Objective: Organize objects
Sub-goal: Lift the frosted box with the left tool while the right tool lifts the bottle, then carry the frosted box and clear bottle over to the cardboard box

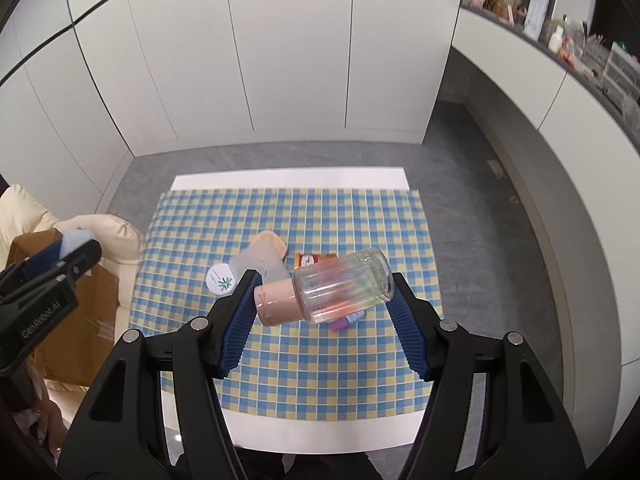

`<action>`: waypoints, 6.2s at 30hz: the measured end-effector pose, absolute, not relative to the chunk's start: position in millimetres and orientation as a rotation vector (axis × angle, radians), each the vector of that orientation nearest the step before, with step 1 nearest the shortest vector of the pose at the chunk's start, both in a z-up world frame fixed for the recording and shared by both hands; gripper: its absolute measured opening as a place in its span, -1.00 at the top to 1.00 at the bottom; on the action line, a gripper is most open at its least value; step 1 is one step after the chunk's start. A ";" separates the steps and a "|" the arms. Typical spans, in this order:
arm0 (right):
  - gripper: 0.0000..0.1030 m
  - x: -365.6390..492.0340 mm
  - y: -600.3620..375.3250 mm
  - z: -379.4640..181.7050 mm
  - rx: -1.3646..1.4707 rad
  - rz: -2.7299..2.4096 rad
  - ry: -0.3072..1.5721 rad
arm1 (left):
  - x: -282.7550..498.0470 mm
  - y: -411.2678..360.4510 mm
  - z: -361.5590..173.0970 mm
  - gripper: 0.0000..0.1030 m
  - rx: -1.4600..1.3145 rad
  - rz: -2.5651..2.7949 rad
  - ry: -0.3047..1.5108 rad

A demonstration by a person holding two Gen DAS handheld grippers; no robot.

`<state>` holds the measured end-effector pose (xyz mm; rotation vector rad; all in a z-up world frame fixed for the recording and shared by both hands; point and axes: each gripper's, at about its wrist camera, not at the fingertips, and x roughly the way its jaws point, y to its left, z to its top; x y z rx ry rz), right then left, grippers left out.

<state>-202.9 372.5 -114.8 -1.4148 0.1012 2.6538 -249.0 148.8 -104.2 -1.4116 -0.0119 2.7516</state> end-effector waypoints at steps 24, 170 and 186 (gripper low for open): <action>-0.29 -173.0 354.4 -24.8 -1.276 2.759 -0.015 | -217.8 148.3 -27.4 -0.12 -1.296 2.812 0.014; -0.29 94.8 194.3 -144.7 -1.778 3.007 -0.395 | 145.3 -47.2 -116.8 -0.12 -1.563 3.097 -0.228; -0.29 75.1 100.3 -144.7 -1.824 3.128 -0.604 | 149.0 -114.3 -124.5 -0.12 -1.645 3.195 -0.381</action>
